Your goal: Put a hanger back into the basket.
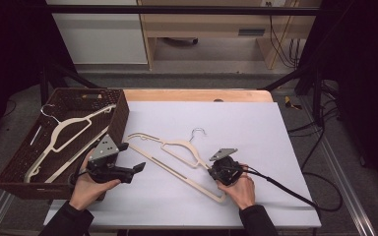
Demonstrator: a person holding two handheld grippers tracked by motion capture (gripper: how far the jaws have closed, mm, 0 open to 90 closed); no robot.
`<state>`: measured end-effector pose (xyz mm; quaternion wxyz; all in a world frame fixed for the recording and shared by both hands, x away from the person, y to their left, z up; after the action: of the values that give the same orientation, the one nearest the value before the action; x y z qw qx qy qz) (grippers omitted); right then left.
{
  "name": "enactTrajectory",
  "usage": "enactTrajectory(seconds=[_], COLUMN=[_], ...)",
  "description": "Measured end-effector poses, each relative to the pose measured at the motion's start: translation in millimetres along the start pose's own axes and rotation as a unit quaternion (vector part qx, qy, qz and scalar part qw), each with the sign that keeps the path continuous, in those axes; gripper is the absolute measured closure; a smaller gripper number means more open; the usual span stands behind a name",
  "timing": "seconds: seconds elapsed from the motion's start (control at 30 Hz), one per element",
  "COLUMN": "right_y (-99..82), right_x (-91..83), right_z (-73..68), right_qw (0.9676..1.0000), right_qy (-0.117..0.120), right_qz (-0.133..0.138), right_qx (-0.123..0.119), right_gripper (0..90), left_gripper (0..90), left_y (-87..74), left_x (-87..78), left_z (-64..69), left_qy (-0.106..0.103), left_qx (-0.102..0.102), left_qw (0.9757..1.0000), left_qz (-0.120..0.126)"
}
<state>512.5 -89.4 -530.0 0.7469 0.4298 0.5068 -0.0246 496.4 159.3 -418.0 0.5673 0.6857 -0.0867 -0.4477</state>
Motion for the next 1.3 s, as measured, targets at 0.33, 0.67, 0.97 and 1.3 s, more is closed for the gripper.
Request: enactTrajectory(seconds=[0.33,0.67,0.97,1.3], right_y=[6.4,7.5,7.1,7.3], right_x=[-17.3,-29.1,-35.4,-36.4], right_z=[1.7,4.2,3.6,3.6], right_qw=[0.9998,0.9997,0.9995,0.9995], right_qy=[0.010,0.008,0.014,0.013], right_qz=[0.018,0.021,0.024,0.024], right_qx=[-0.003,-0.010,-0.017,-0.019], right_gripper=[79.6,79.6,79.6,79.6], left_gripper=[13.0,16.3,22.0,34.9], left_y=[9.3,4.5,-7.3,-15.9], left_x=[48.9,97.9,138.7,173.3], left_z=[21.6,5.9,-22.8,-39.3], left_qy=[-0.018,-0.011,0.009,0.008], left_qx=[0.028,0.006,-0.004,0.015], left_qw=[0.9979,0.9952,0.9902,0.9867], left_qz=[-0.056,-0.097,-0.139,-0.161])
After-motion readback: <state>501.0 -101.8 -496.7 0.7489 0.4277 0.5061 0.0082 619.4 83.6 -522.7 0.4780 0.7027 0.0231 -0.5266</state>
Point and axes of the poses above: each handheld gripper's, and its own axes: x roughly forward along the jaws, y roughly out of its top, z roughly to its right, the point moved 10 cm from there along x, roughly forward along the jaws, and after that the axes turned 6 degrees about -x, right-handed, at the moved point
